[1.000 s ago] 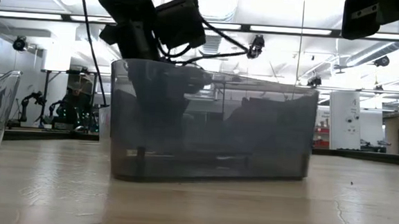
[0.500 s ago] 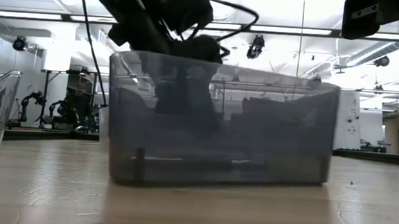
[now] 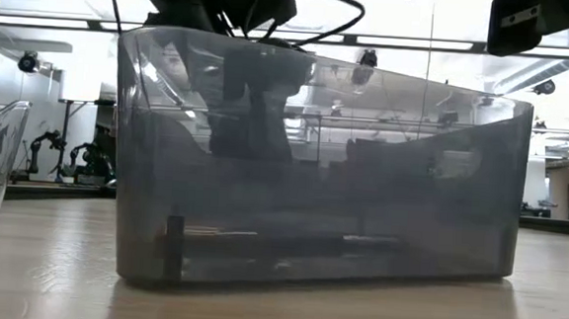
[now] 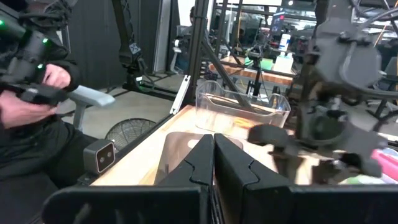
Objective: Pick & Place Paint Supplies
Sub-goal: Put the blue scissors into the bottom transparent bin
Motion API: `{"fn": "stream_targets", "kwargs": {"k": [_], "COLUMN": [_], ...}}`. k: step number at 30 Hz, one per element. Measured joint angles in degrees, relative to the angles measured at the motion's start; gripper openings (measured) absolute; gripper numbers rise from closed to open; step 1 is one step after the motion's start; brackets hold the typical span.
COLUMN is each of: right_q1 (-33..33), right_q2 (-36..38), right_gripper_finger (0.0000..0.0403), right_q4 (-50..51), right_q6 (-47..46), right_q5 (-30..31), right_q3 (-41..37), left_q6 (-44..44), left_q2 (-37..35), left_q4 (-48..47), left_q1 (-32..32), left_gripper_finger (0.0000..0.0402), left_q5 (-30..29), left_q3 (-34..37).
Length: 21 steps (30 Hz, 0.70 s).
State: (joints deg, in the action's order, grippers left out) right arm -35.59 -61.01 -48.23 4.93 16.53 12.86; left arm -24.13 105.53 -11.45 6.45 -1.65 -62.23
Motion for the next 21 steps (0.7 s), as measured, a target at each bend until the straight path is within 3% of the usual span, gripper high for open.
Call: {"fn": "stream_targets", "kwargs": {"k": [8,21], "right_q1": [0.05,0.04], "right_q2": [0.0,0.0], "right_gripper_finger": [0.0008,0.0008], "right_q4": [0.0,-0.02], "right_q6": [0.0,0.01], "right_q5": [0.0,0.0], "right_q3": [0.01,0.01], "left_q6": [-5.93,-6.35], "left_q2": [-0.01,3.88], "left_q4": [-6.46,-6.83], "left_q1": [-2.55,-2.02], "left_gripper_finger": [0.0209,0.0209], "left_q5": [-8.22,-10.84], "left_q3": [0.0,0.76]}}
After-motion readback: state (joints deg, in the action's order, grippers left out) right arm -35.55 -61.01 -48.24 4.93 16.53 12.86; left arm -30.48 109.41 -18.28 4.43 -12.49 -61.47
